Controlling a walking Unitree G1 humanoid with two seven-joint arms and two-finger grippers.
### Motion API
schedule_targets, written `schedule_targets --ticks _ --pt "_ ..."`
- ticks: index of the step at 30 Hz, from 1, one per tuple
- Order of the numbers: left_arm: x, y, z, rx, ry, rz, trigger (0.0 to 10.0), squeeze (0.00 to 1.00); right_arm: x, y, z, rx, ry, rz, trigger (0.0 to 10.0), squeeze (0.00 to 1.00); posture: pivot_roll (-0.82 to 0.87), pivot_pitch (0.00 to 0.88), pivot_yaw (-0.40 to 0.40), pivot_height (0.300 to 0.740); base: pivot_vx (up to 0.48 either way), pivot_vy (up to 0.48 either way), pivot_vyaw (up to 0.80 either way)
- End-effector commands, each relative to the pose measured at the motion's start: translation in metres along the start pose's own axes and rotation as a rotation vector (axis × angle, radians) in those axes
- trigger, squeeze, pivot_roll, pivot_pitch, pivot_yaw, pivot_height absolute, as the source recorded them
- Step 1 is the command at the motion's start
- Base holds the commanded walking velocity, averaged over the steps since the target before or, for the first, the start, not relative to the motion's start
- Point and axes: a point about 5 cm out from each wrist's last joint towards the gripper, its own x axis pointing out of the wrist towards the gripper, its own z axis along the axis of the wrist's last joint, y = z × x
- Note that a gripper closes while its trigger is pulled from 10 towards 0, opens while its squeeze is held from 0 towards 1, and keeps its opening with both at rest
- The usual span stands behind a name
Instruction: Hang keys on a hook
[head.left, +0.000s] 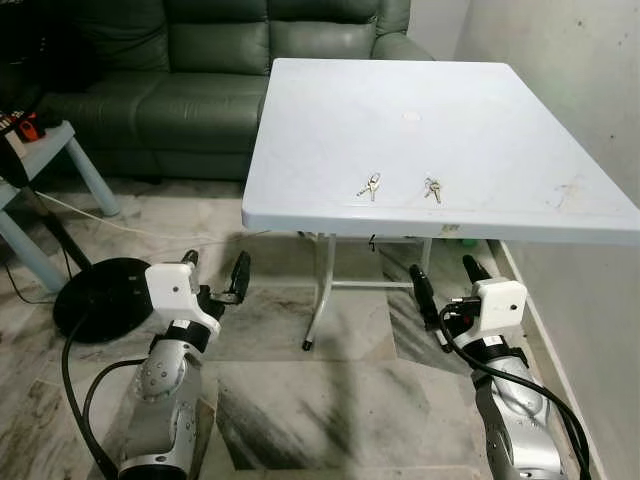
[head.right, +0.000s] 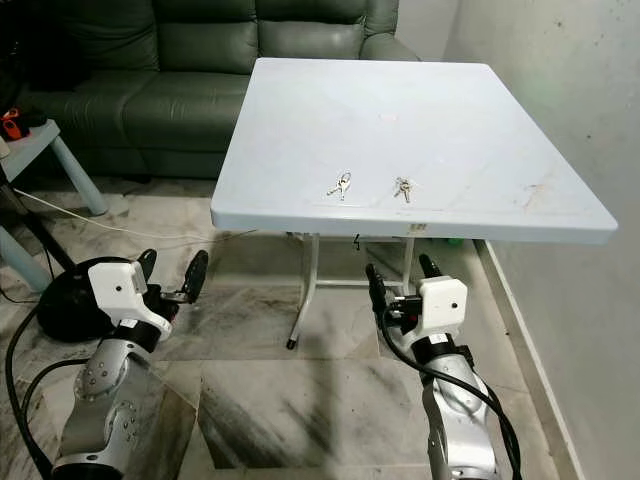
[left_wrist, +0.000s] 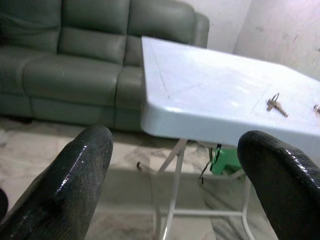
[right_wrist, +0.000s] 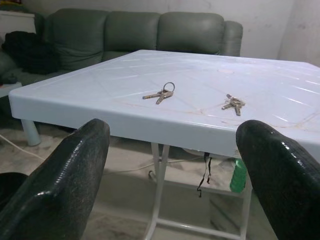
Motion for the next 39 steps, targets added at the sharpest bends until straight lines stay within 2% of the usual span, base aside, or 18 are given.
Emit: schedule_targets --ticks 1,9,39 --pt "0.0 0.002 0.0 0.017 0.03 0.013 10.0 0.0 0.004 0.001 0.007 -0.002 -0.019 0.004 10.0 0.0 0.02 0.068 -0.012 0.74 0.255 0.0 0.0" --pt "0.003 -0.001 0.001 0.045 0.069 0.035 10.0 0.0 0.01 0.002 0.016 -0.007 -0.027 0.023 10.0 0.0 0.03 0.066 -0.018 0.74 0.309 0.0 0.0" --pt "0.007 -0.009 0.006 0.04 0.076 0.038 10.0 0.0 0.018 0.008 0.021 -0.02 -0.009 0.102 10.0 0.0 0.04 0.048 -0.04 0.74 0.337 0.0 0.0"
